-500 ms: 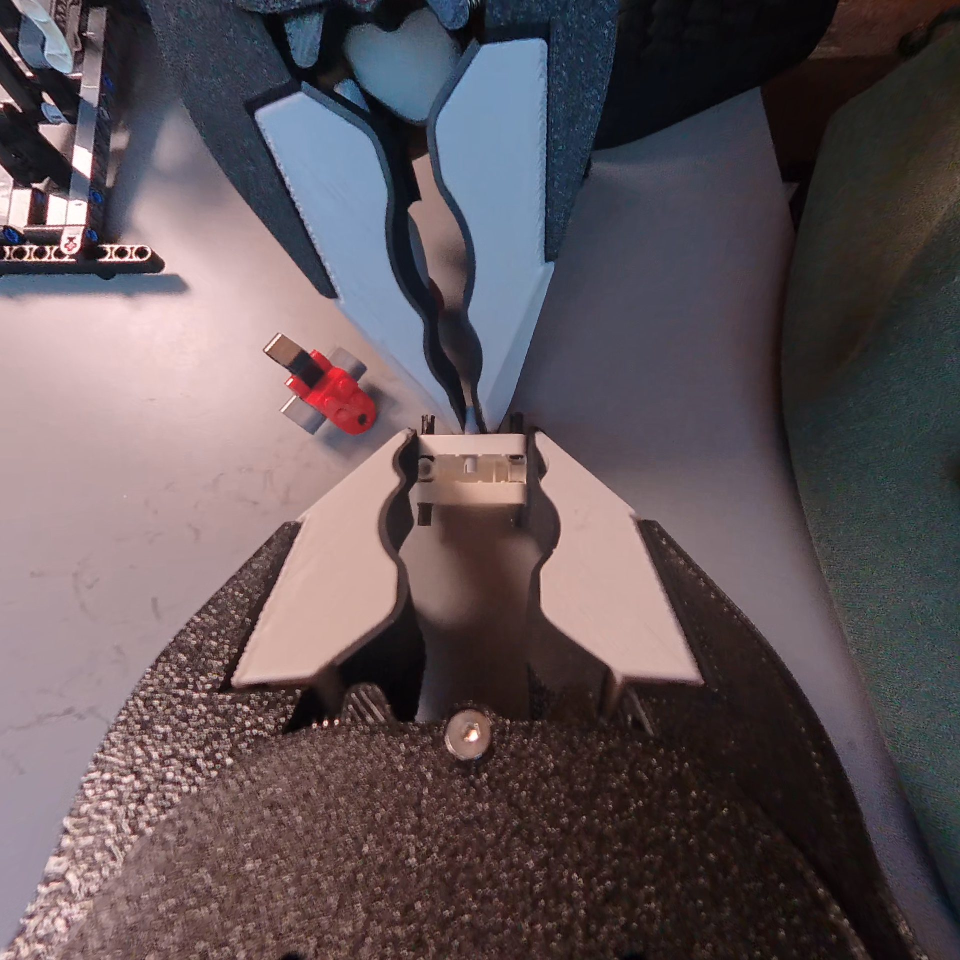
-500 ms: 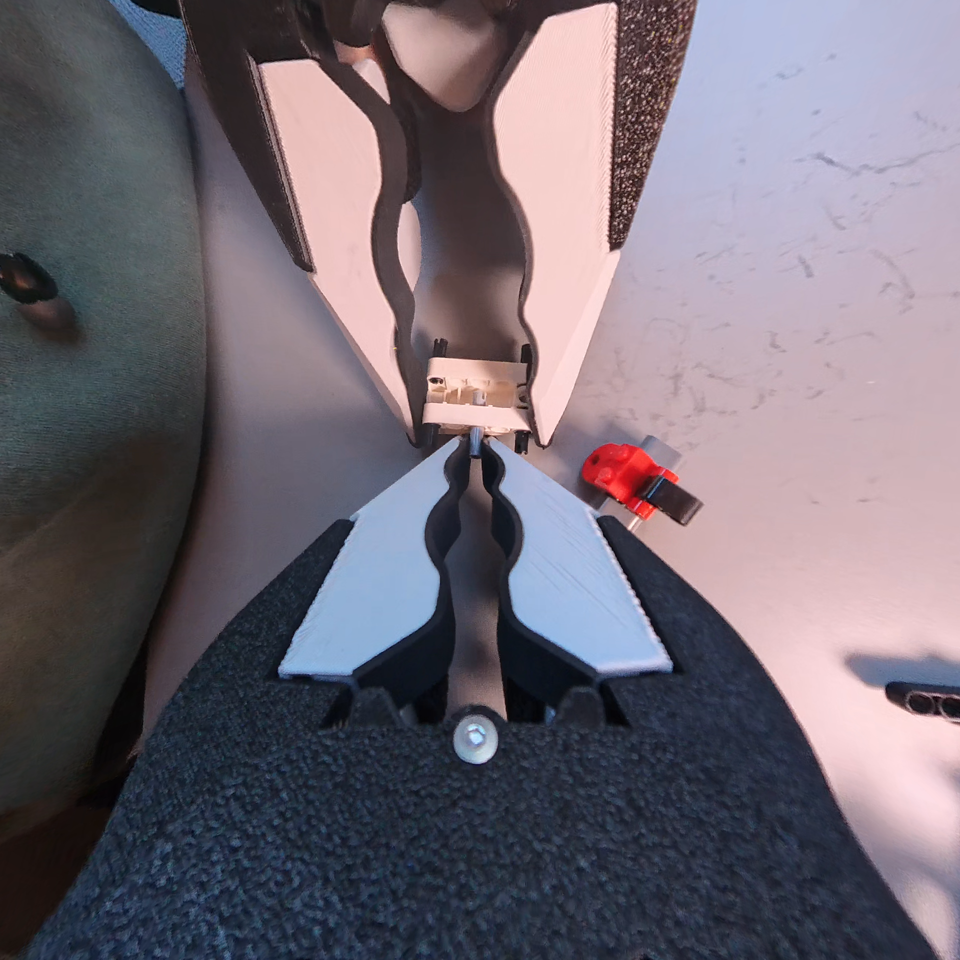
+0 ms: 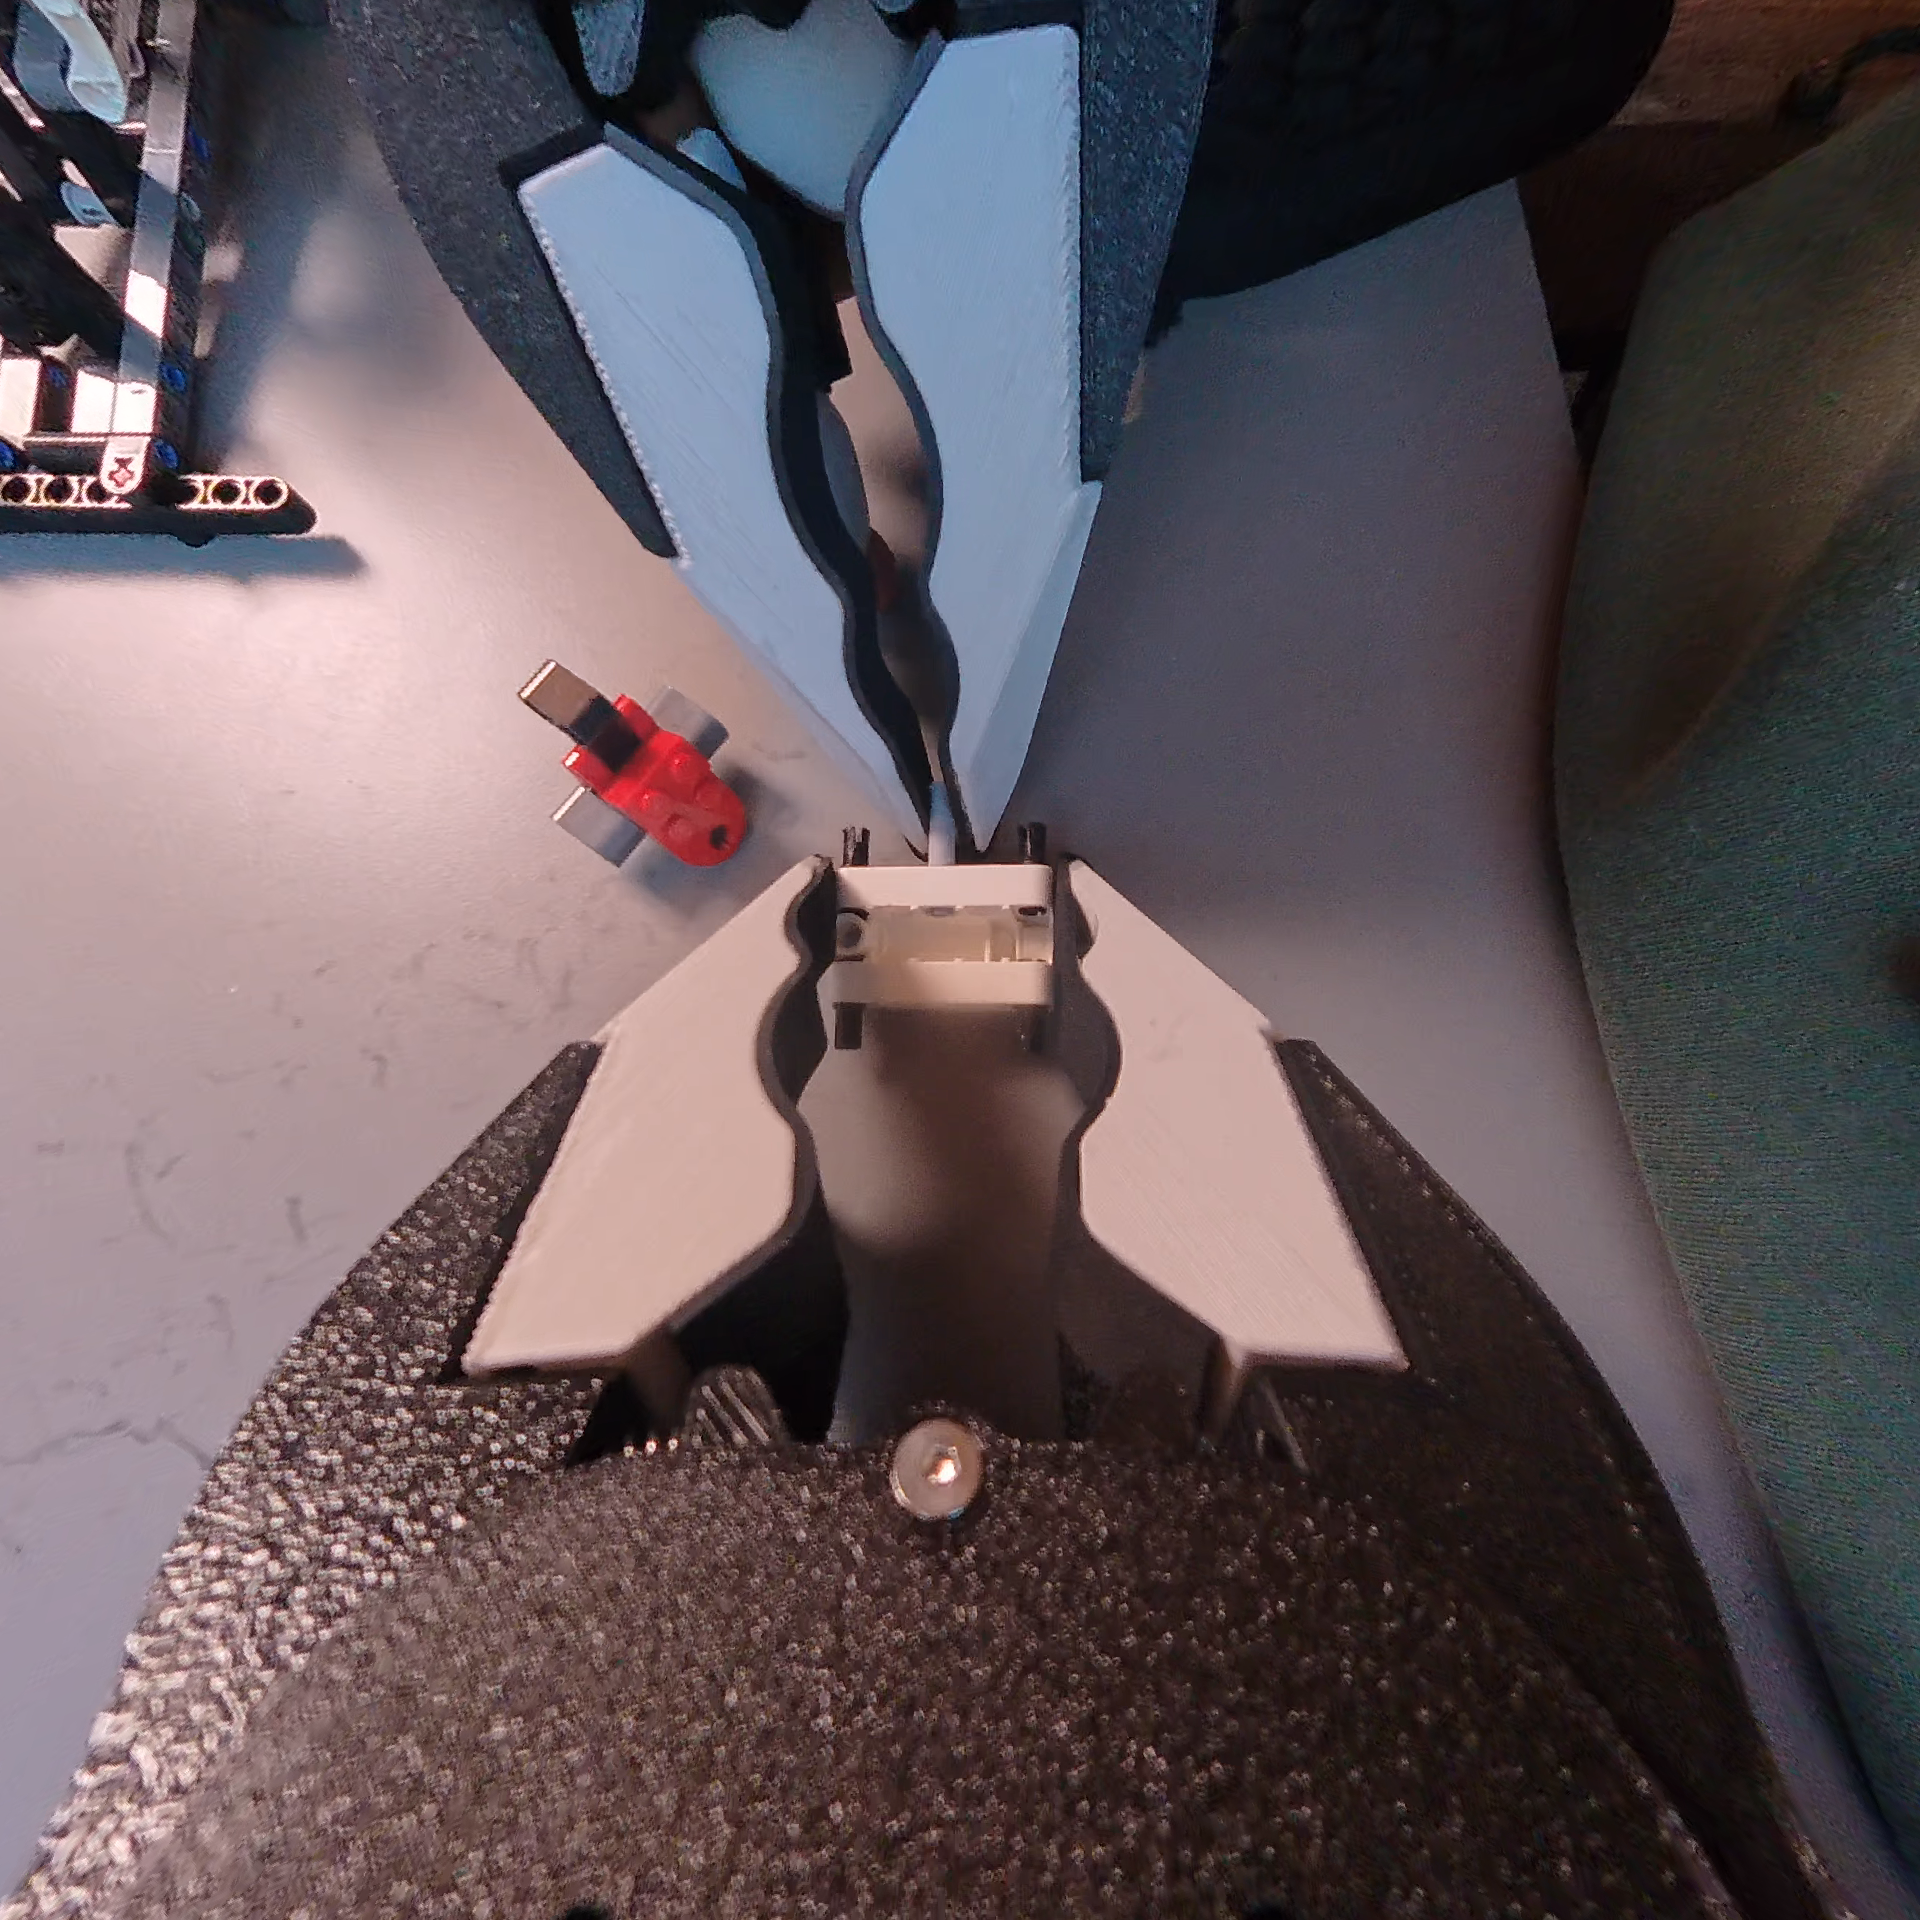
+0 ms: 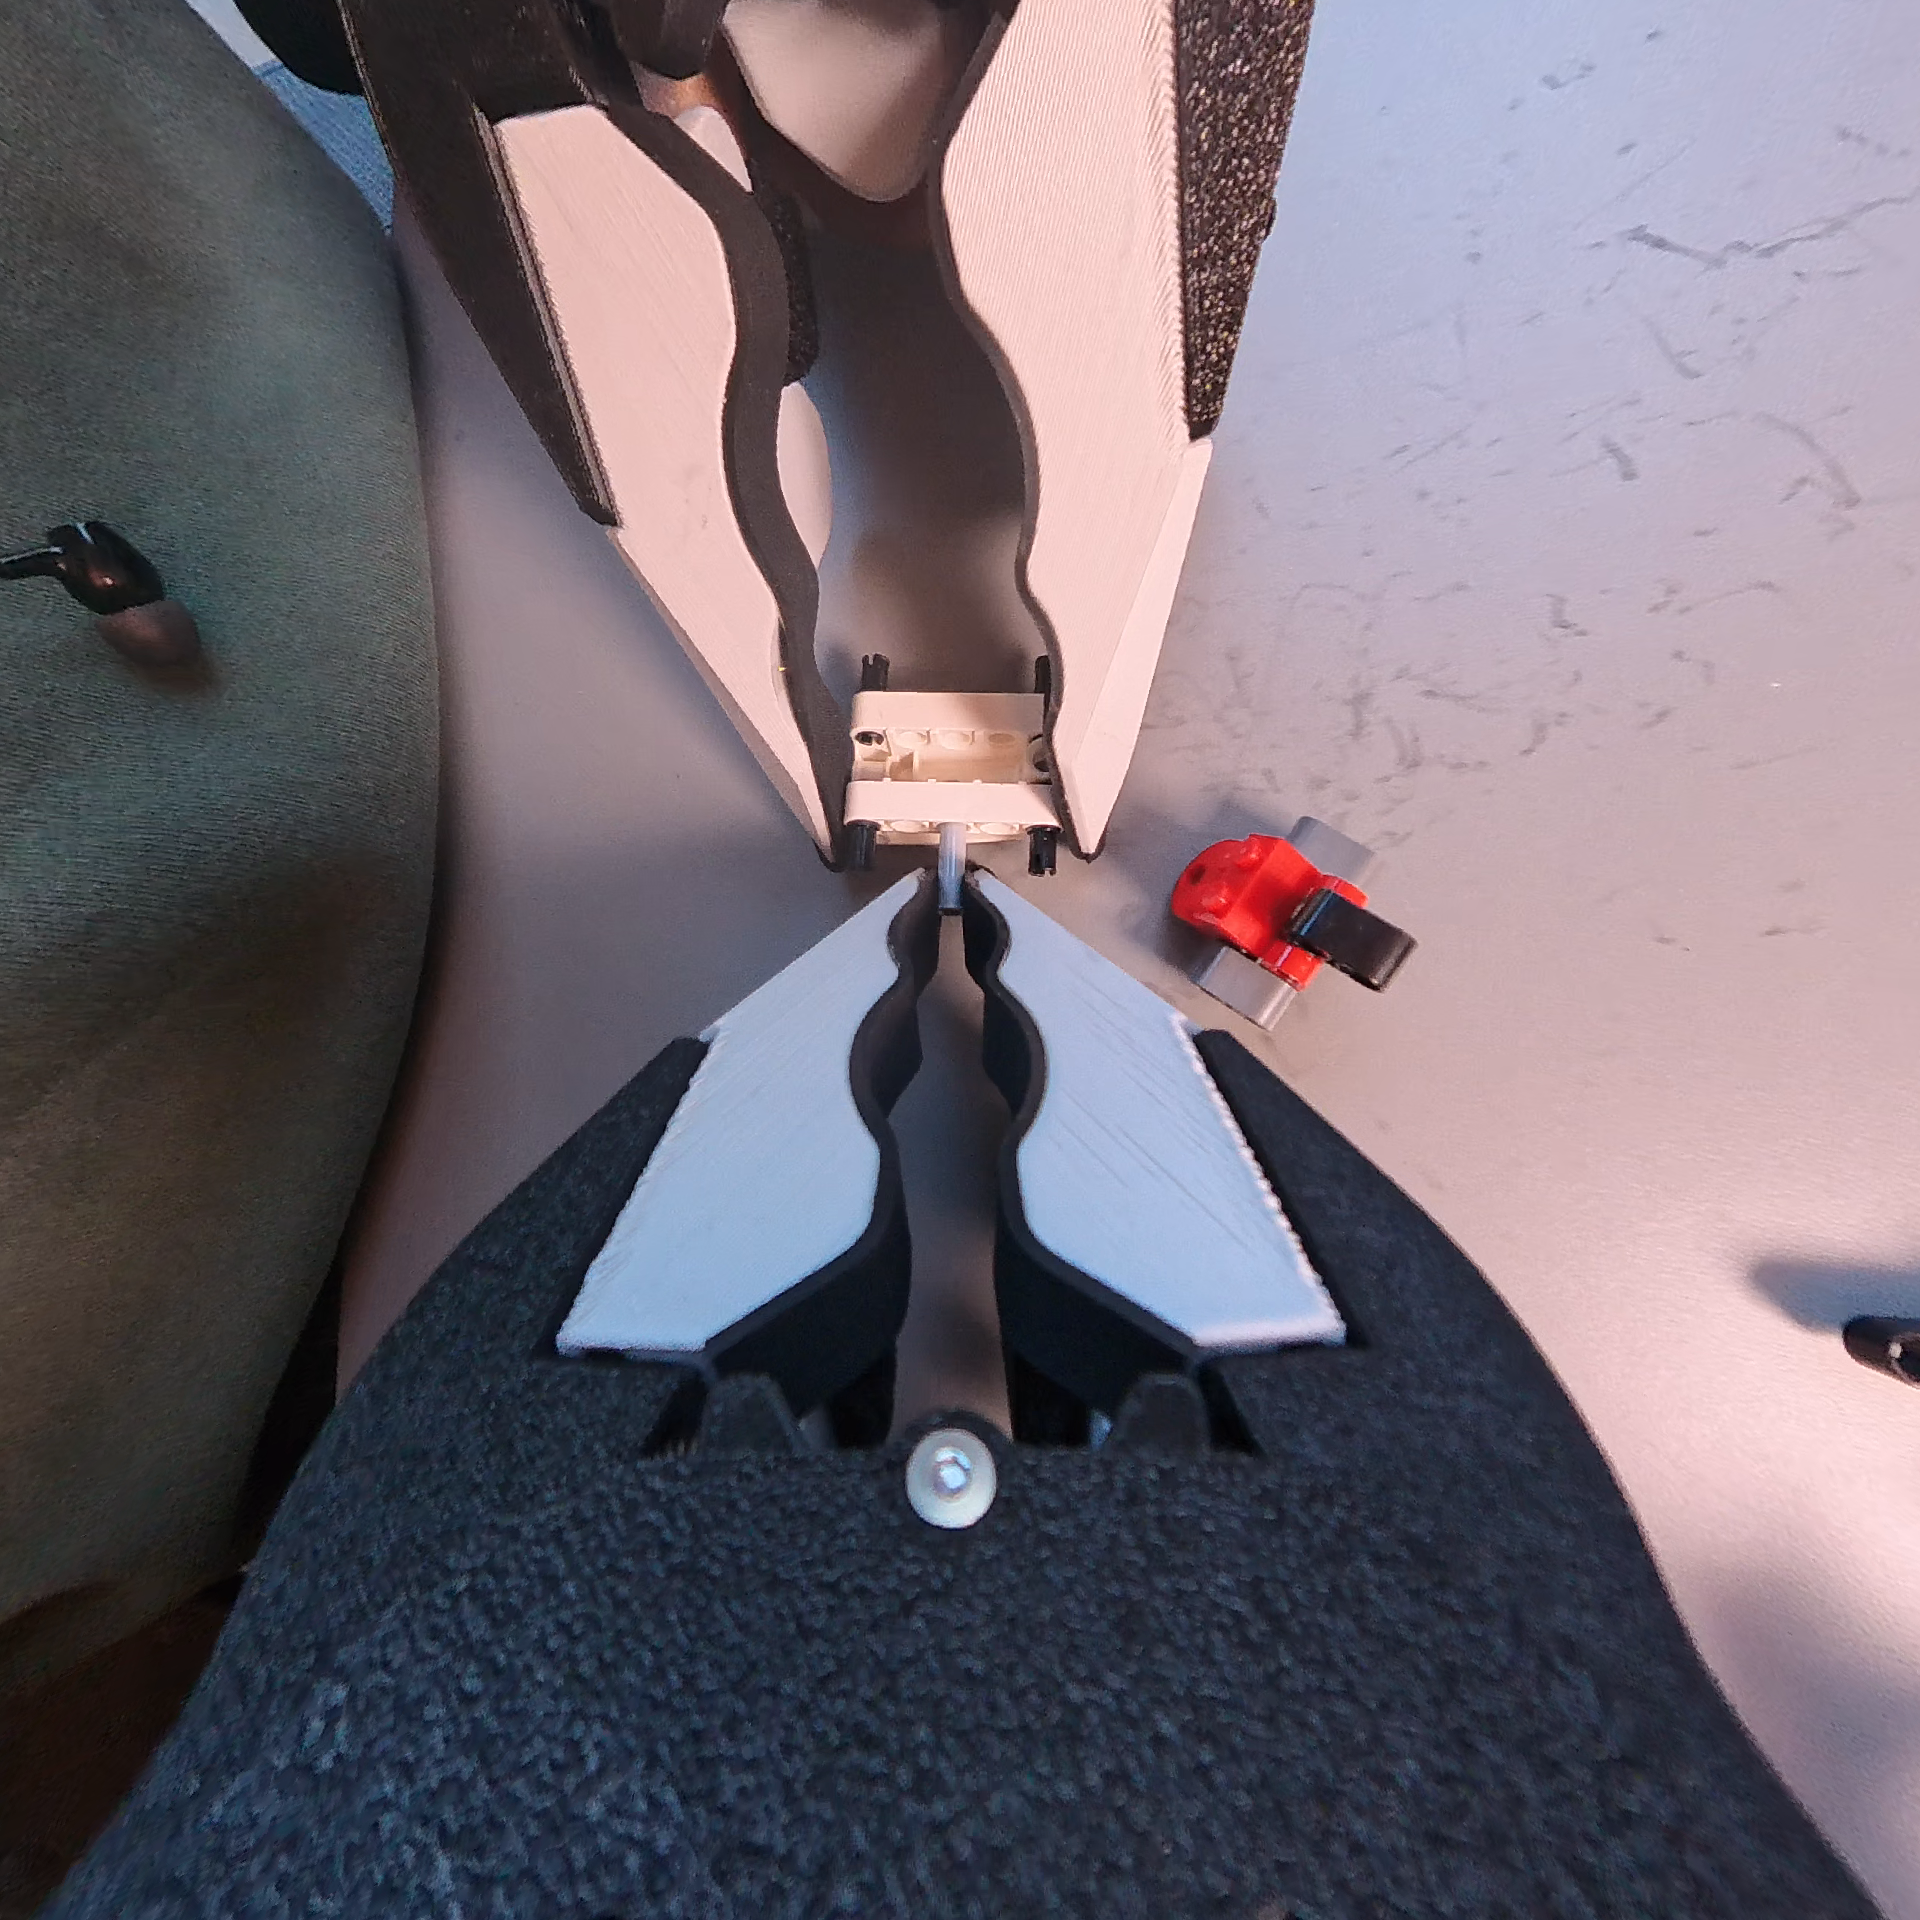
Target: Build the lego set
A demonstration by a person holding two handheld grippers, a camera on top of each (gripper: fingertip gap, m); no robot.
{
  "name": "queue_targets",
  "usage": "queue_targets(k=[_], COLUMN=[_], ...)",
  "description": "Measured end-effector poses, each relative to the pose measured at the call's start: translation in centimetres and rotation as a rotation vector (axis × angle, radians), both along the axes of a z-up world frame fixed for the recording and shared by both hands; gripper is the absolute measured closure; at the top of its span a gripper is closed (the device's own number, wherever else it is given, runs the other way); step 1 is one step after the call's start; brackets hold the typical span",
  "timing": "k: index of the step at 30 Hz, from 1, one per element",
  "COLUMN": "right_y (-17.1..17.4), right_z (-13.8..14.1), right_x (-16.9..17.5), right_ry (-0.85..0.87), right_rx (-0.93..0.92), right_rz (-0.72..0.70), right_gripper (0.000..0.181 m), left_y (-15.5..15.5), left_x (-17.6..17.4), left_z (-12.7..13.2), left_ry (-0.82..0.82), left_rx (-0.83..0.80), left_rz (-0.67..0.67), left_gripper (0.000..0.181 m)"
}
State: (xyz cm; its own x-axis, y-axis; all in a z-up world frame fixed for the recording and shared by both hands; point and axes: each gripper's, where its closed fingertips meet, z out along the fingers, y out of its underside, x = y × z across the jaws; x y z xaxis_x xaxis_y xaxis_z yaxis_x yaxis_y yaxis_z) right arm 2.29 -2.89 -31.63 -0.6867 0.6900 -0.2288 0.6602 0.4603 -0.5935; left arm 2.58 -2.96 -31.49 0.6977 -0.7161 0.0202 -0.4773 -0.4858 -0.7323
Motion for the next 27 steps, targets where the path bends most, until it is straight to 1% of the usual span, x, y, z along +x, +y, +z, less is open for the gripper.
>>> queue_targets(k=[17,27], right_y=[0.02,0.04], right_z=[0.01,-0.01], right_x=[0.08,0.12], right_ry=[-0.043,-0.037], right_rx=[-0.045,-0.036], right_rz=[-0.020,-0.001], right_gripper=[0.178,0.178], left_y=[-0.05,-0.06], left_x=[0.00,0.01], left_z=[-0.01,-0.01], left_ry=[-0.004,-0.001], left_rx=[-0.003,-0.001], left_rz=[0.001,0.001], left_gripper=[0.139,0.139])
